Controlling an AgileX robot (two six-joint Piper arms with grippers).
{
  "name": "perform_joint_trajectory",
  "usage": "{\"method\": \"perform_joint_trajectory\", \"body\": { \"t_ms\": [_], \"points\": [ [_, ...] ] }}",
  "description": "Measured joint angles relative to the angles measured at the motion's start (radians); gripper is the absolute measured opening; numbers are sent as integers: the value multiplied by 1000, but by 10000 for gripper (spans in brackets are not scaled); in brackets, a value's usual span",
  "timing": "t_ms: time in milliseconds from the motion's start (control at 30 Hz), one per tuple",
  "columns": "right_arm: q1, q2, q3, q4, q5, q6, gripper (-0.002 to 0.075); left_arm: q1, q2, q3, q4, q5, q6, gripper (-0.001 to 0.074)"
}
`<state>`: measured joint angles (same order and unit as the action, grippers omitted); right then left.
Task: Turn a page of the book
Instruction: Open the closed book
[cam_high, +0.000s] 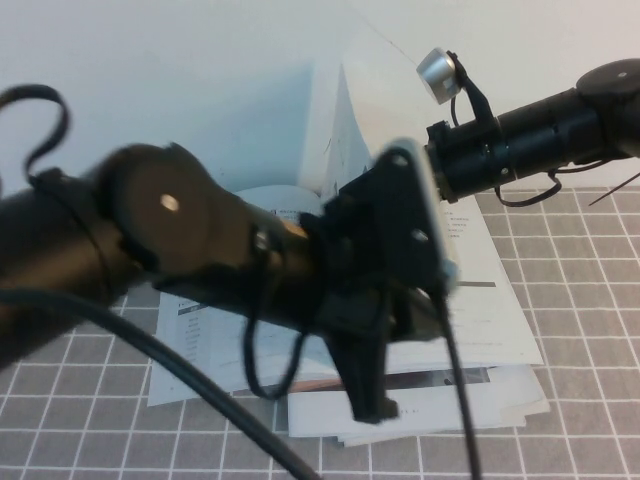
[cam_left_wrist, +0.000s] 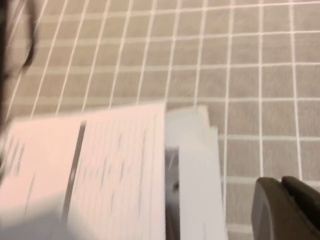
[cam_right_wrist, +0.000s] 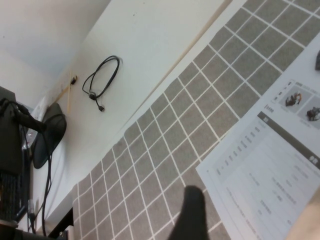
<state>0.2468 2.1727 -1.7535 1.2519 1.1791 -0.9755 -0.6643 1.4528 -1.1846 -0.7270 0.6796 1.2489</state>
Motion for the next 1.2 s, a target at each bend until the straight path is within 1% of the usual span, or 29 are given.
{"method": "perform_joint_trajectory", "body": {
  "t_ms": [133, 233, 300, 500, 767, 1000, 1200],
  "points": [
    [1, 0, 0, 7, 0, -4, 571, -153, 39, 0, 47, -129, 25, -4],
    [1, 0, 0, 9, 0, -4, 571, -216, 72, 0, 76, -245, 20, -4],
    [1, 0, 0, 9, 0, -4, 571, -231, 97, 0, 88, -307, 9, -4],
    [1, 0, 0, 11, 7, -8, 571, -223, 169, 0, 101, -427, -45, -4],
    [1, 0, 0, 11, 7, -8, 571, -207, 217, 0, 105, -475, -111, -4],
    [1, 0, 0, 11, 11, -10, 571, -199, 263, 0, 103, -515, -125, -4],
    [1, 0, 0, 9, 11, -10, 571, -152, 293, 2, 102, -515, -200, -4]
  ]
}}
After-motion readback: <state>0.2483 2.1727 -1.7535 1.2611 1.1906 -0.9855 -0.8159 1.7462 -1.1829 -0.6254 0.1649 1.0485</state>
